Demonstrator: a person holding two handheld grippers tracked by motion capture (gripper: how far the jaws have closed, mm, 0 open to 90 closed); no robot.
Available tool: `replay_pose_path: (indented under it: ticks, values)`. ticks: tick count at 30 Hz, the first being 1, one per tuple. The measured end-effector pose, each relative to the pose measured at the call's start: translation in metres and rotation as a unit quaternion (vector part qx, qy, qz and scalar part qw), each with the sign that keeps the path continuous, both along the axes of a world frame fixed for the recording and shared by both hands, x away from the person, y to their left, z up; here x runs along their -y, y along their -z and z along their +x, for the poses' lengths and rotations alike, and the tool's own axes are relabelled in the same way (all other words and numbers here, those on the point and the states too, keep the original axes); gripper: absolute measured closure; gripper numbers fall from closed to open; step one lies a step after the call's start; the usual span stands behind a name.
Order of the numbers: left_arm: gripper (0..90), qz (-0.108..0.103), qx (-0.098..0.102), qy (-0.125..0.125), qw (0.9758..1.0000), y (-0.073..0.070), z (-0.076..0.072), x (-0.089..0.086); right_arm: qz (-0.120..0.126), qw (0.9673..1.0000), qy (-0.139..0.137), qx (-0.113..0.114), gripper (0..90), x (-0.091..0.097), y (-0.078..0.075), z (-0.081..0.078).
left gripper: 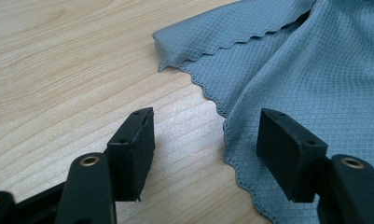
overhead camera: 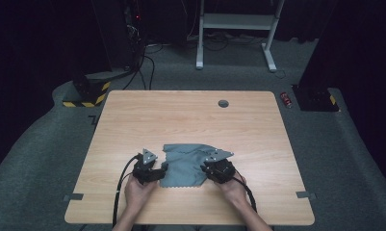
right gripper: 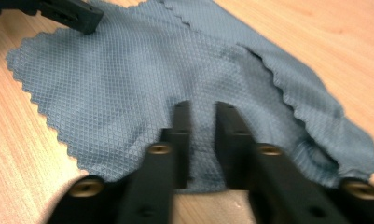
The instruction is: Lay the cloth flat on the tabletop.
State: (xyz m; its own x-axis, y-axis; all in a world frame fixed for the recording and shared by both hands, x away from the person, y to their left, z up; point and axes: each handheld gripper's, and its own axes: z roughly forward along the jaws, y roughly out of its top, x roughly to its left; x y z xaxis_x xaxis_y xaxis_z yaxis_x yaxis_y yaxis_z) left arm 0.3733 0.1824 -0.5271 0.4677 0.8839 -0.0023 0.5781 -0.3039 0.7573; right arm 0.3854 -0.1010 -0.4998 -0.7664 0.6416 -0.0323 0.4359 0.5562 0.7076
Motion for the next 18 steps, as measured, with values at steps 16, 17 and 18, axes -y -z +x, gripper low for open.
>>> replay_pose_path:
  ticks: [16,17,18]
  values:
    - [36.5,0.001,0.0,0.001,1.0,0.0,0.0,0.0,-0.015,0.9998,-0.012,0.009,89.2,-0.009,-0.014,0.007]
    - [36.4,0.001,0.0,0.001,1.0,0.0,0.0,0.0,-0.015,0.9998,-0.012,0.009,89.2,-0.009,-0.014,0.007]
    - [36.4,0.001,0.0,0.001,1.0,0.0,0.0,0.0,-0.018,0.9996,-0.017,0.015,89.2,-0.014,-0.021,0.011]
